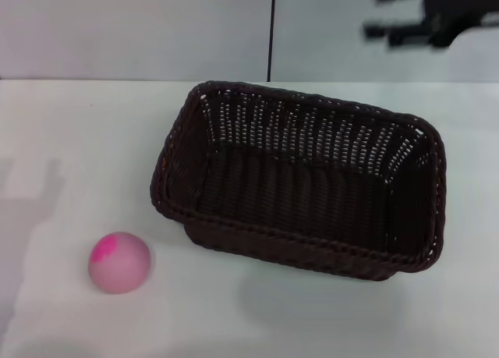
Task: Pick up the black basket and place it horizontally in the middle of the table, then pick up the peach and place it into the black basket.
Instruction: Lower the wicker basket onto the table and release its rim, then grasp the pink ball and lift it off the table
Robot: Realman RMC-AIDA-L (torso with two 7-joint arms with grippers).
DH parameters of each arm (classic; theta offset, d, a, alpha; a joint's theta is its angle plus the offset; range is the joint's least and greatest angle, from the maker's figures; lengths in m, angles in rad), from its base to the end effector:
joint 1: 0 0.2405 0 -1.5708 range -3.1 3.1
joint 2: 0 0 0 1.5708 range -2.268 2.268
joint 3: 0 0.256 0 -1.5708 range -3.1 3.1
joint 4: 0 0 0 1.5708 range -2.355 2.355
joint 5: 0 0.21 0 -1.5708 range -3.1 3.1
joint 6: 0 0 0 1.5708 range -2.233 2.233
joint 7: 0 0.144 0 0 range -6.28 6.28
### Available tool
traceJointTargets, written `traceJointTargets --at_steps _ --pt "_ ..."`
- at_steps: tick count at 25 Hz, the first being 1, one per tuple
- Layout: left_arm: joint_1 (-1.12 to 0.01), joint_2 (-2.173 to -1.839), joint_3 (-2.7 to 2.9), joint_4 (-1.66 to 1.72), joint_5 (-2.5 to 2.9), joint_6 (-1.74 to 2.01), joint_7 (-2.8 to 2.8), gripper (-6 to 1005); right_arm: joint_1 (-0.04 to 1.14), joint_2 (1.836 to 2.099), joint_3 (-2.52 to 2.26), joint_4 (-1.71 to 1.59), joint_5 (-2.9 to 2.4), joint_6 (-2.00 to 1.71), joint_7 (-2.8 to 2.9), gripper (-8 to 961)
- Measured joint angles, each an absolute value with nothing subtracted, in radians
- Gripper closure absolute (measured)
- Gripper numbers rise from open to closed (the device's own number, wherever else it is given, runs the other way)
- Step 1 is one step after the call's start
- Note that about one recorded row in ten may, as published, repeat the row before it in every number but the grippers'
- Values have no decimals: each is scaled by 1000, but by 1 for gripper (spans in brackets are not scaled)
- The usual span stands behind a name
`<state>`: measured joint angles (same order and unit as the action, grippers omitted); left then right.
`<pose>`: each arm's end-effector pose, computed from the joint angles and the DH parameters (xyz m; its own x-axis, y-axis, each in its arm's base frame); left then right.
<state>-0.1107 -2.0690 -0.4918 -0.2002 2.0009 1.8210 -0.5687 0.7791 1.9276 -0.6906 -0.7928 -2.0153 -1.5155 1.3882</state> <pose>-0.3355 0.1933 0.0237 0.2516 -0.3425 0.9052 0.9086 -0.2387 -0.3428 0.1825 0.4210 0.0856 0.9324 0.0133 -0.3611 -0.1375 -0.9110 -0.3887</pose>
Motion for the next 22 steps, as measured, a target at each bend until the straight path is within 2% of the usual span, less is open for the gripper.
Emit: traceJointTargets --at_steps 4,14,18,22 --pt "-128 -2064 -404 -135 2002 1851 -576 171 678 1934 -534 -753 -1767 -1504 1284 358" --pt "-189 -2056 -10 249 2010 1875 -812 171 322 2011 -496 -522 -1202 -1556 1193 328" --pt "-190 -2055 83 299 2018 1836 -836 171 279 2023 -484 -416 -1125 -1603 1166 327" --pt "-177 -2046 147 329 2049 1819 -852 171 256 2056 -429 -330 -1054 -1620 1121 327"
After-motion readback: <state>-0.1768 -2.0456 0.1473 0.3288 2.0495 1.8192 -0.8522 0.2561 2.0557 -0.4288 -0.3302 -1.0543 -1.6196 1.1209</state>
